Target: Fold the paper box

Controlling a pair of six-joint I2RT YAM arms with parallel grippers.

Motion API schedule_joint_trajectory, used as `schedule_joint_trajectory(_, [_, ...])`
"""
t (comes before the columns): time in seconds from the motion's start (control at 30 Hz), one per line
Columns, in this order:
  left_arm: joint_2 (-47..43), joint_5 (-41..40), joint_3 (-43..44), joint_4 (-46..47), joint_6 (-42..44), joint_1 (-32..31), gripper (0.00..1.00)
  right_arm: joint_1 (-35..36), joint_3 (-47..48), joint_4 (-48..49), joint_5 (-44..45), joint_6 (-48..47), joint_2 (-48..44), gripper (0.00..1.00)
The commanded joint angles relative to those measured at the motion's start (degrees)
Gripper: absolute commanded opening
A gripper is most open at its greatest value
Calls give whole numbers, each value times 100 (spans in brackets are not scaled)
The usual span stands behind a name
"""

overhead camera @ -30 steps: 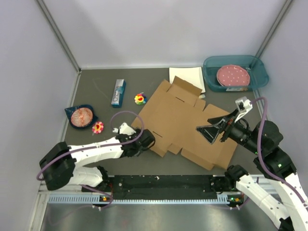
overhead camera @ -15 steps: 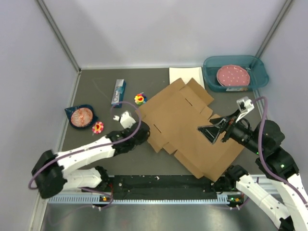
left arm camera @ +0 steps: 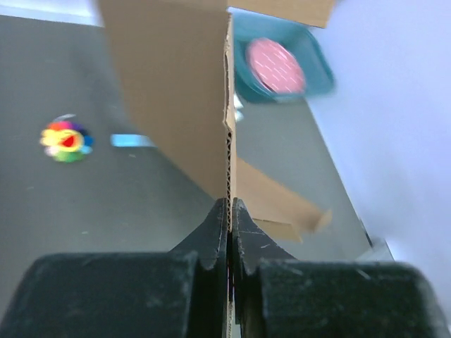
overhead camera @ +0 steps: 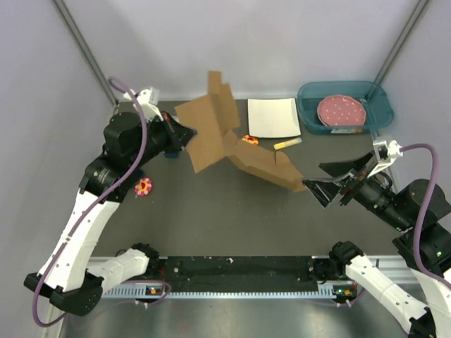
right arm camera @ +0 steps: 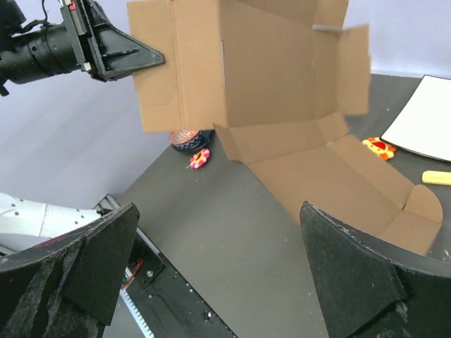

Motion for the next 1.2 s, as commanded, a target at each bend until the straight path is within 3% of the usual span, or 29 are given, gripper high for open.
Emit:
schedule_joint_trajectory(0.0, [361, 2710, 671, -186, 645, 22, 0, -39, 191, 49, -97, 16, -47, 99])
schedule_joint_trajectory(0.17, [396, 4223, 1103, 148, 364, 22, 0, -39, 376, -4, -176, -1, -240, 99])
schedule_joint_trajectory(0.43, [335, 4770, 1965, 166, 653, 171, 0, -47, 341, -100, -317, 51, -381, 99])
schedule_joint_trajectory(0.53, [475, 4849, 1703, 157, 663, 408, 0, -39, 244, -127, -282, 51, -496, 99])
schedule_joint_trajectory(0.67, [703, 5069, 397, 726, 566, 681, 0, -39, 86, -179, -264, 51, -654, 99])
schedule_joint_trajectory(0.87, [1967, 5587, -364, 939, 733, 1393, 0, -39, -230, -329, -220, -10, -839, 99])
schedule_joint_trajectory(1.0, [3336, 5474, 215, 510, 1102, 1622, 0, -39, -502, -373, -124, -80, -874, 99])
schedule_joint_trajectory(1.17, [4297, 5421, 1120, 245, 1427, 1701, 0, -39, -845, -382, 69, -124, -848, 99])
